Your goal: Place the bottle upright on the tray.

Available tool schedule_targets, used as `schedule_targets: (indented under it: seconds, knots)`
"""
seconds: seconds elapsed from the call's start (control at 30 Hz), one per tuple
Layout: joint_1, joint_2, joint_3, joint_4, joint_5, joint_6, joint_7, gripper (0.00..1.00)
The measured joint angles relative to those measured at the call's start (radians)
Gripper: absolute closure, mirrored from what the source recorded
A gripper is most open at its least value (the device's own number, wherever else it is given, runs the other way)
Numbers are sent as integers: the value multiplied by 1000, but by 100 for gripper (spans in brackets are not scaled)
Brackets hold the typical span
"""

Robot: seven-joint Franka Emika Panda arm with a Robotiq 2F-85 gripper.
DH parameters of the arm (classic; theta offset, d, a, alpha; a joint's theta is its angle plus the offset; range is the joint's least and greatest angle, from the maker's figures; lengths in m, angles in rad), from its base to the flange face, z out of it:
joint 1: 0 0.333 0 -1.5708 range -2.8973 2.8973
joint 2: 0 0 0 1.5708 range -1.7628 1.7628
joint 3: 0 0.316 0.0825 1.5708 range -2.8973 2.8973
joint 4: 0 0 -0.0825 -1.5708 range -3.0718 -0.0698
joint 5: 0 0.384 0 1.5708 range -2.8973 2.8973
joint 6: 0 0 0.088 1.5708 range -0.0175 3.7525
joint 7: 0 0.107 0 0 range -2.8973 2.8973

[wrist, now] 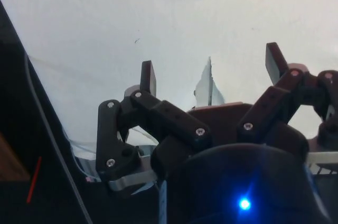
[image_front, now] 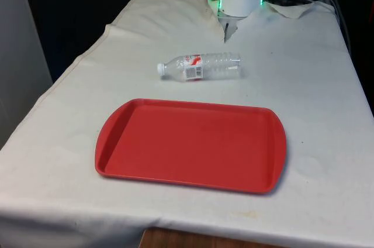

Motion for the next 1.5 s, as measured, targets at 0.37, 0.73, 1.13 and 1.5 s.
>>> schedule_targets:
  seconds: [0.37, 0.73, 1.13, 1.5]
  knots:
    - [0, -61, 0, -85, -1, 39, 4, 0]
    - [0, -138, 0, -197, -1, 97, 11, 0]
    - [-11, -195, -11, -308, -6, 174, 11, 0]
    - [-20, -187, -43, -353, -6, 237, 0, 0]
